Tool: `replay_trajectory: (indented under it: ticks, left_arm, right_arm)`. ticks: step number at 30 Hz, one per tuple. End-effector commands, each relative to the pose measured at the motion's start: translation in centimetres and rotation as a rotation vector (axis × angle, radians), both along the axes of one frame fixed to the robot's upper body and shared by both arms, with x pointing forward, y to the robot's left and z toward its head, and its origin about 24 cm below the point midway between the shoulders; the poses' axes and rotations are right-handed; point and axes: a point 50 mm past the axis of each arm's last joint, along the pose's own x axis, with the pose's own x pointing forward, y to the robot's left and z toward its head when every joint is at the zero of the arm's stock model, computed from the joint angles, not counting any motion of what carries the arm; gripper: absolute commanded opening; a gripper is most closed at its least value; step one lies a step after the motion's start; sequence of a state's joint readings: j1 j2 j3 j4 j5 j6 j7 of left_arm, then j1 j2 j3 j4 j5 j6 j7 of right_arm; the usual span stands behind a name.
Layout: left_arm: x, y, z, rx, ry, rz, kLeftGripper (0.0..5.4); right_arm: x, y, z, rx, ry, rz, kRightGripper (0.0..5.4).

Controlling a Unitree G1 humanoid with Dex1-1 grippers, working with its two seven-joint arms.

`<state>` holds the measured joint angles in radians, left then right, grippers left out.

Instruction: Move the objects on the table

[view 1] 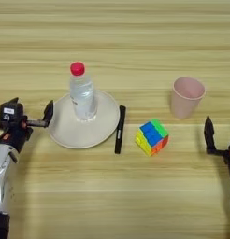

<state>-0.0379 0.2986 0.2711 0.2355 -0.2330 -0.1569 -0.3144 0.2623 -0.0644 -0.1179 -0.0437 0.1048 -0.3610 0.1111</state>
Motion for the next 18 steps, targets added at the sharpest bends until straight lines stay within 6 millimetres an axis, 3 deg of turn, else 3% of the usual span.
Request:
replay_trajectory:
  ticks: [1,6,10,18]
  left_arm:
    - [0.5,-0.3,0.3,-0.017,-0.075,0.038,5.39]
    - [0.8,-0.8,0.6,-0.050,-0.147,0.085,5.39]
    - [0.8,-0.5,-0.5,-0.054,-0.117,0.123,5.39]
    - [0.8,-0.5,-0.6,-0.008,-0.133,0.155,5.39]
  right_arm:
    - [0.0,0.0,0.4,0.002,-0.025,-0.002,5.40]
    - [0.1,0.1,0.4,0.004,-0.028,0.004,5.40]
    - [0.1,0.2,0.5,0.004,-0.028,0.006,5.40]
    - [0.0,0.3,0.7,-0.001,-0.031,0.008,5.40]
